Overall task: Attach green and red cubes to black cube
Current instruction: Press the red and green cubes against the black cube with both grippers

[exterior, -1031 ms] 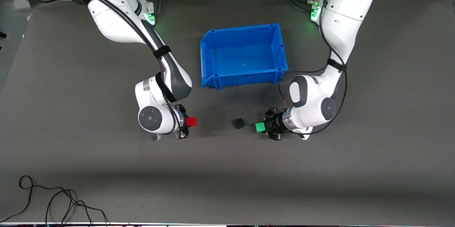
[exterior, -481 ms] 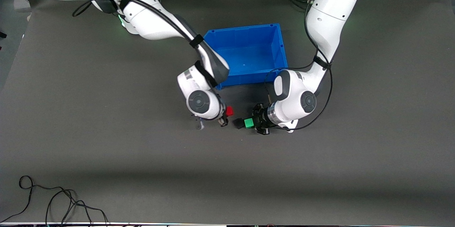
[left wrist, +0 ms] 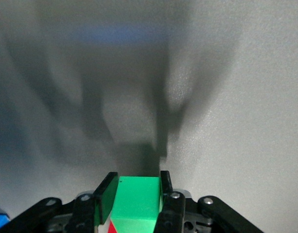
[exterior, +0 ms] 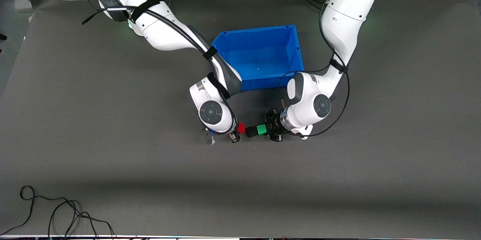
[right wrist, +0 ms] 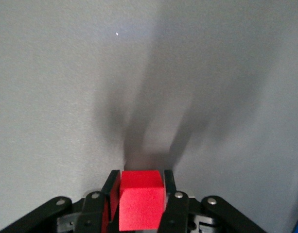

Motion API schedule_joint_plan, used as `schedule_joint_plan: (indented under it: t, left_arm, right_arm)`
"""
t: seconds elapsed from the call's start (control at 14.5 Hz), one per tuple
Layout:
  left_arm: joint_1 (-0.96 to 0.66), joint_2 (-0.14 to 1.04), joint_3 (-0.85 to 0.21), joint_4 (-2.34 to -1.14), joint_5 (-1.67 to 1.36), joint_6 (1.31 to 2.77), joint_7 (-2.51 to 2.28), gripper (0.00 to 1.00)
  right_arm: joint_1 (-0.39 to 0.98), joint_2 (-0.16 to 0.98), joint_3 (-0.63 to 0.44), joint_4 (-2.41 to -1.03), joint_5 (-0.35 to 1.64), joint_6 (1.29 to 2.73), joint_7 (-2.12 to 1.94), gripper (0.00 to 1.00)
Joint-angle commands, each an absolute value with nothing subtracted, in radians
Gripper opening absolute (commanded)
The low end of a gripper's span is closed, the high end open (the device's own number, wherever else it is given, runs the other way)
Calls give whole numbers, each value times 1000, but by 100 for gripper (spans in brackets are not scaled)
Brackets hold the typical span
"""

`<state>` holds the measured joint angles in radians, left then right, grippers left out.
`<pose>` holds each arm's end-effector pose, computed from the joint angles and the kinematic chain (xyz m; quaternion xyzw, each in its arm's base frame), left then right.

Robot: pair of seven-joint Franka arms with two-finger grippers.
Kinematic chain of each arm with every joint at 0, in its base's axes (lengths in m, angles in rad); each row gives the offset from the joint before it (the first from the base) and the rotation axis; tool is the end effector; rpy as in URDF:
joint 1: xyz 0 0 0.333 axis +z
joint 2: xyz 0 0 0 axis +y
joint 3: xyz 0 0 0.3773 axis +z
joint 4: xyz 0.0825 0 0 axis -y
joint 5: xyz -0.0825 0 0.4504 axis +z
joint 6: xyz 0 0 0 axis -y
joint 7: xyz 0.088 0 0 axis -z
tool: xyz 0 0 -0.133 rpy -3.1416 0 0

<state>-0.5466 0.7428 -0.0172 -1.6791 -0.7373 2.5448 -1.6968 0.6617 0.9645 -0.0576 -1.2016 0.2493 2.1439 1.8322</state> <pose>0.6584 -0.4162 0.1500 0.6297 0.7412 -0.1802 0.1471 0.6930 0.5136 0.1628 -0.7808 0.6195 0.0786 0.0183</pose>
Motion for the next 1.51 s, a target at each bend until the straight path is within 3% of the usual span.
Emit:
schedule_joint_plan:
  t: [0.0,1.03,1.1,1.17,1.24,1.31,1.38,1.44]
  left_arm:
    - [-566,755,-2,-1667,-713,2556,-1709,24]
    - [-595,764,-5,-1654,-690,2591,-1709,24]
    - [-595,765,-5,-1649,-692,2591,-1709,26]
    - [-595,772,-5,-1637,-692,2591,-1709,28]
    - [-595,776,-5,-1631,-692,2591,-1710,28]
    - [-595,778,-5,-1628,-690,2591,-1709,36]
    - [-595,778,-5,-1628,-689,2591,-1710,57]
    - [-594,778,-5,-1628,-686,2586,-1707,91]
  right_arm:
    - [658,977,-58,-1167,230,2138,1848,24]
    - [653,1022,-54,-1120,244,2195,1856,25]
    - [653,1019,-54,-1121,244,2194,1856,48]
    - [657,1017,-54,-1124,238,2194,1855,82]
    - [658,1016,-55,-1127,232,2192,1855,97]
    - [658,1012,-55,-1138,229,2191,1852,100]
    - [657,1009,-55,-1143,229,2187,1850,100]
    - [654,1002,-57,-1141,229,2157,1841,100]
